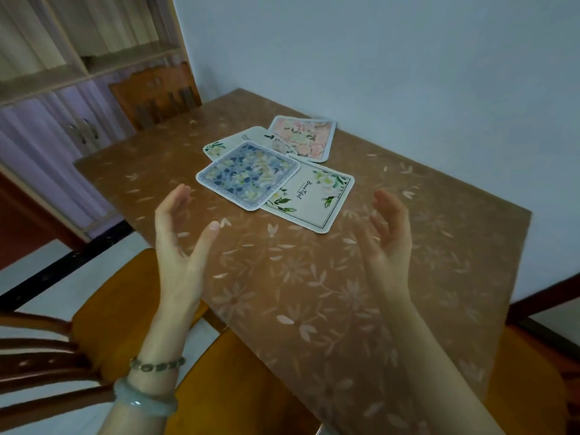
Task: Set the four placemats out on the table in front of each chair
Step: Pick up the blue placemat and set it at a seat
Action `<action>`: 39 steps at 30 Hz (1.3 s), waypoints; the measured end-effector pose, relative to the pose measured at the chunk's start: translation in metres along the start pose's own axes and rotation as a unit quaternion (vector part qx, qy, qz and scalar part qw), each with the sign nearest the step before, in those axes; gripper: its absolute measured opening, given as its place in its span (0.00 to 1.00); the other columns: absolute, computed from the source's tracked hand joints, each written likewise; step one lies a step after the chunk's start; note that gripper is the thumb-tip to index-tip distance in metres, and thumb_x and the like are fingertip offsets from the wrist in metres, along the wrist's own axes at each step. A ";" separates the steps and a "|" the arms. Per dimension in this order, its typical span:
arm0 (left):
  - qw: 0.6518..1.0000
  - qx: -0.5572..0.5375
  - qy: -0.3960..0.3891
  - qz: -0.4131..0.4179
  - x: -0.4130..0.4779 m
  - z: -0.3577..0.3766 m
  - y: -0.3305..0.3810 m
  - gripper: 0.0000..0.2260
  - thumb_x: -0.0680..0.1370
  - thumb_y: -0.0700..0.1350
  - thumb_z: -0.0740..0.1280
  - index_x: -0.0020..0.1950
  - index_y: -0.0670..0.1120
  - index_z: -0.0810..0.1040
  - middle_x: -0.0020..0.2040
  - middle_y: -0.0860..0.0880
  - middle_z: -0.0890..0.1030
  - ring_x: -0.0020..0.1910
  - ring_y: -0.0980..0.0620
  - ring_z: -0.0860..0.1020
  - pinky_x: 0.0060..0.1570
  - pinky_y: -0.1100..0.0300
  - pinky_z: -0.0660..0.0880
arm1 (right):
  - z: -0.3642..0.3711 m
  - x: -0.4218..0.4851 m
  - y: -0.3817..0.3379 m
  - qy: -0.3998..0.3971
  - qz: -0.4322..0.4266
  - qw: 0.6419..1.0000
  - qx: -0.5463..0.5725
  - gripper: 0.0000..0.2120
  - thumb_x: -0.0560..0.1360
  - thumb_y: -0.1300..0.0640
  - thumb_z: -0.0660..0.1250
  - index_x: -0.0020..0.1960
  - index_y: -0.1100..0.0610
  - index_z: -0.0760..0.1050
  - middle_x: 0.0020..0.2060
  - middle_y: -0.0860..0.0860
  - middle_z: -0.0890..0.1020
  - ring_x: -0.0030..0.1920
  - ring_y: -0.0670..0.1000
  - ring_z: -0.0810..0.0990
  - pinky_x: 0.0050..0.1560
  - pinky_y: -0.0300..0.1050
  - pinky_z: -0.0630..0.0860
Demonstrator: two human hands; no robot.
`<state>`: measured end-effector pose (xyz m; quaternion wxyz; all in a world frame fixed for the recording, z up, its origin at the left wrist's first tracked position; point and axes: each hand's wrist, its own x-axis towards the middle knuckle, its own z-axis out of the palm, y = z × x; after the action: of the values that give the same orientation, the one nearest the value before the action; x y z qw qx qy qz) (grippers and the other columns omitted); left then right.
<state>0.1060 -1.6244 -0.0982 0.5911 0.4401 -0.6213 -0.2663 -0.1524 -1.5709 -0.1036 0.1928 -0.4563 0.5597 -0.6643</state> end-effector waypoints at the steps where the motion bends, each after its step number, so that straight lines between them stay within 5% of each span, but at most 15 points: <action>1: 1.000 -0.002 -0.005 -0.007 0.010 0.010 -0.010 0.25 0.75 0.49 0.68 0.71 0.49 0.66 0.69 0.49 0.71 0.69 0.55 0.69 0.67 0.59 0.66 | 0.005 0.011 0.010 0.000 0.011 1.000 0.002 0.24 0.75 0.59 0.69 0.69 0.55 0.68 0.64 0.40 0.74 0.62 0.37 0.73 0.56 0.28 0.71; 6: 0.998 -0.009 -0.039 -0.043 0.059 0.071 -0.052 0.25 0.75 0.49 0.68 0.70 0.47 0.67 0.69 0.49 0.71 0.69 0.54 0.69 0.68 0.59 0.67 | 0.027 0.068 0.057 0.009 0.056 0.998 0.024 0.24 0.73 0.56 0.69 0.68 0.51 0.69 0.59 0.31 0.75 0.60 0.35 0.74 0.55 0.27 0.72; 10: 0.997 0.005 -0.059 -0.053 0.097 0.106 -0.083 0.26 0.75 0.48 0.68 0.70 0.43 0.67 0.69 0.47 0.71 0.69 0.51 0.69 0.66 0.42 0.68 | 0.045 0.113 0.083 0.011 0.061 0.998 0.015 0.21 0.73 0.56 0.68 0.65 0.46 0.70 0.58 0.30 0.75 0.62 0.37 0.74 0.64 0.41 0.73; 13: 0.996 0.014 -0.062 -0.070 0.123 0.124 -0.111 0.26 0.74 0.51 0.69 0.71 0.48 0.67 0.69 0.52 0.71 0.69 0.52 0.69 0.54 0.28 0.71 | 0.064 0.141 0.105 0.009 0.072 0.997 0.018 0.21 0.73 0.56 0.68 0.63 0.42 0.69 0.62 0.39 0.76 0.64 0.43 0.74 0.66 0.50 0.73; 15: 0.994 0.021 -0.066 -0.080 0.137 0.133 -0.129 0.26 0.74 0.54 0.69 0.70 0.52 0.67 0.69 0.56 0.70 0.69 0.53 0.69 0.49 0.25 0.71 | 0.076 0.157 0.123 0.012 0.078 0.997 0.023 0.21 0.74 0.57 0.68 0.66 0.48 0.70 0.63 0.44 0.75 0.65 0.44 0.74 0.67 0.50 0.72; 20: 0.991 0.065 -0.071 -0.094 0.162 0.155 -0.190 0.27 0.73 0.56 0.69 0.70 0.52 0.68 0.68 0.56 0.71 0.68 0.57 0.69 0.66 0.42 0.69 | 0.108 0.187 0.171 -0.004 0.092 0.995 0.024 0.22 0.76 0.60 0.69 0.68 0.57 0.69 0.62 0.46 0.76 0.63 0.41 0.74 0.64 0.39 0.72; 27: 0.965 0.186 -0.152 -0.107 0.171 0.176 -0.280 0.27 0.74 0.49 0.71 0.71 0.50 0.67 0.67 0.56 0.69 0.69 0.53 0.68 0.67 0.54 0.66 | 0.152 0.207 0.239 -0.030 0.170 0.983 0.069 0.19 0.76 0.56 0.68 0.65 0.49 0.70 0.63 0.43 0.75 0.62 0.39 0.75 0.61 0.33 0.73; 30: 0.949 0.230 -0.183 -0.115 0.169 0.181 -0.309 0.27 0.75 0.49 0.71 0.72 0.51 0.66 0.66 0.59 0.67 0.67 0.60 0.65 0.65 0.61 0.62 | 0.171 0.210 0.273 -0.034 0.224 0.970 0.086 0.18 0.78 0.58 0.67 0.66 0.49 0.69 0.64 0.45 0.75 0.62 0.39 0.75 0.57 0.33 0.74; 34: 0.920 0.290 -0.246 -0.095 0.167 0.183 -0.344 0.28 0.75 0.48 0.71 0.72 0.47 0.66 0.69 0.50 0.71 0.68 0.53 0.67 0.67 0.55 0.64 | 0.198 0.210 0.314 -0.048 0.290 0.952 0.087 0.18 0.78 0.57 0.65 0.68 0.52 0.69 0.64 0.47 0.75 0.60 0.36 0.74 0.52 0.29 0.75; 39: 0.858 0.382 -0.340 -0.043 0.173 0.175 -0.372 0.31 0.69 0.55 0.74 0.68 0.45 0.73 0.66 0.47 0.75 0.67 0.46 0.71 0.68 0.48 0.65 | 0.221 0.202 0.350 -0.064 0.362 0.925 0.099 0.17 0.78 0.55 0.66 0.65 0.49 0.70 0.63 0.47 0.75 0.62 0.45 0.75 0.61 0.43 0.73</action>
<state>0.0376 -1.9818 -0.3558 0.1162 0.5392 -0.8174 -0.1661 -0.1627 -1.9562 -0.3565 0.4997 -0.2431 0.6046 -0.5707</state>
